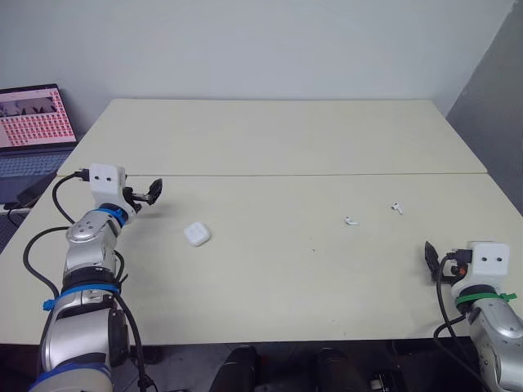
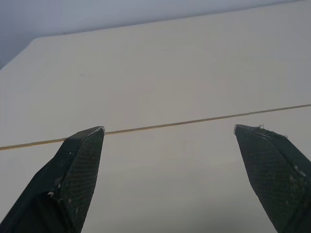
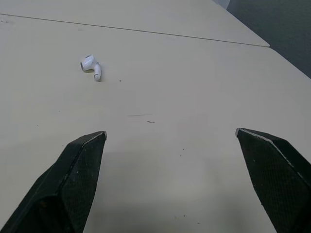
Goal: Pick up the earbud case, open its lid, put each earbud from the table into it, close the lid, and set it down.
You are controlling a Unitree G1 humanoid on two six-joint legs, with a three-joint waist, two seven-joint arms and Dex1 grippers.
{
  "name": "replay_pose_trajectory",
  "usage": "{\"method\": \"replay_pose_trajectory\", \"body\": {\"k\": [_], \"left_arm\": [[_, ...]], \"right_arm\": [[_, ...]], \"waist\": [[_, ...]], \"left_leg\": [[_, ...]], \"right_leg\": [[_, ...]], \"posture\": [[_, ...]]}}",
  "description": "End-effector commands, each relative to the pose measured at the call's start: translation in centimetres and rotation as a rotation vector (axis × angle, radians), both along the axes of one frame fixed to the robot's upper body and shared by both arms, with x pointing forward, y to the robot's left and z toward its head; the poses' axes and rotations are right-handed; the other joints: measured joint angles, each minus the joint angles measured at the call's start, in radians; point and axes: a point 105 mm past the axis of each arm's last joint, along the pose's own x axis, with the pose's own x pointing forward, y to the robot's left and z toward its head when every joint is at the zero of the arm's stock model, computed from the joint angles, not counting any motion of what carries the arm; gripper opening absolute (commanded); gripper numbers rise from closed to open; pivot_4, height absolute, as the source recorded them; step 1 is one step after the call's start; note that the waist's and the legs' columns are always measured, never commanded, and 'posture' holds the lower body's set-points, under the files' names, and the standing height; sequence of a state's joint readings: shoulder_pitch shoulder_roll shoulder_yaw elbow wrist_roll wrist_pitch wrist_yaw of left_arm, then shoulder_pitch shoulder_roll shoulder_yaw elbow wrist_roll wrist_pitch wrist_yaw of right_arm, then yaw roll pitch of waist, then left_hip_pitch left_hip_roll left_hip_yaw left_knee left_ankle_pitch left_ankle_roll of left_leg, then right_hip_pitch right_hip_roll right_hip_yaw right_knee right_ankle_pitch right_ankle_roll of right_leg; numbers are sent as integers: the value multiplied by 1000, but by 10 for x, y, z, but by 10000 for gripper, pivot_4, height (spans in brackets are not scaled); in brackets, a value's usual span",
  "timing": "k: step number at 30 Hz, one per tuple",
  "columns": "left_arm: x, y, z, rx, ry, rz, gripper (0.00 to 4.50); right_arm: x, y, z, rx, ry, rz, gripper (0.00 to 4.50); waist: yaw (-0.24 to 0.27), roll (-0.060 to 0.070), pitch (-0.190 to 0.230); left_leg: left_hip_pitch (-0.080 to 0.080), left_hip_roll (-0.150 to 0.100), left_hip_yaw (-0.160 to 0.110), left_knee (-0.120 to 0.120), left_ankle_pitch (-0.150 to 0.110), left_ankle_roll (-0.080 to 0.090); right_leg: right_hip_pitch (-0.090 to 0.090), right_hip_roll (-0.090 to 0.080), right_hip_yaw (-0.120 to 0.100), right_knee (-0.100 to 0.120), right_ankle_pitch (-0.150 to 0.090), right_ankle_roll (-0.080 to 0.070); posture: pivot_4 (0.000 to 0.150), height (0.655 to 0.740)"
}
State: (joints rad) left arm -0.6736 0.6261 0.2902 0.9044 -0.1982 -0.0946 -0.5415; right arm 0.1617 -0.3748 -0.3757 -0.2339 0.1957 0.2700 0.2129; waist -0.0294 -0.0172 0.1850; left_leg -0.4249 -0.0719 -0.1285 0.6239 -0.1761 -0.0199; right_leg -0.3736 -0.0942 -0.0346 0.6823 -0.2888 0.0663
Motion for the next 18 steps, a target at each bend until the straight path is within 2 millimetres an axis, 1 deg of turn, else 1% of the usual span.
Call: {"method": "replay_pose_trajectory", "body": {"k": [1,2,4,7,11,14,16,18], "left_arm": [[-6,-10,25,32,-44,-153,44806],[-11,-15,28,38,-31,-226,44806],[-21,-24,33,67,5,-345,44806],[-39,-41,37,136,103,-553,44806],[-60,-60,34,179,261,-744,44806],[-71,-70,25,215,342,-817,44806],[-74,-73,16,228,372,-816,44806],[-73,-74,8,248,386,-802,44806]], "right_arm": [[10,28,28,-53,-48,199,45000],[13,43,33,-56,-38,302,45000],[16,64,41,-54,-17,459,45000],[19,100,55,-40,16,713,45000],[20,145,69,-39,48,1002,45000],[19,174,76,-33,55,1173,45000],[21,193,80,-16,43,1250,45000],[24,206,80,-16,36,1290,45000]], "waist": [[0,0,0],[-3,0,0],[-5,0,0],[-5,0,0],[-1,1,0],[1,1,0],[0,1,1],[0,1,1]], "left_leg": [[0,0,0,0,0,0],[0,0,0,0,0,0],[0,1,2,-1,0,0],[0,7,4,-1,0,0],[0,10,4,-1,0,-1],[0,11,4,-2,-1,-1],[0,11,4,-2,-1,-1],[0,12,4,-2,-1,-1]], "right_leg": [[0,0,0,0,0,0],[0,0,0,0,0,0],[-1,0,2,0,2,-4],[-1,3,1,-2,3,-6],[0,5,0,-2,2,-10],[-1,5,0,-2,1,-12],[-1,5,0,-2,1,-12],[-2,5,0,-2,1,-13]], "posture": [[1500,7400],[1500,7400],[1500,7400],[1500,7400],[1500,7400],[1500,7400],[1500,7400],[1500,7400]]}}
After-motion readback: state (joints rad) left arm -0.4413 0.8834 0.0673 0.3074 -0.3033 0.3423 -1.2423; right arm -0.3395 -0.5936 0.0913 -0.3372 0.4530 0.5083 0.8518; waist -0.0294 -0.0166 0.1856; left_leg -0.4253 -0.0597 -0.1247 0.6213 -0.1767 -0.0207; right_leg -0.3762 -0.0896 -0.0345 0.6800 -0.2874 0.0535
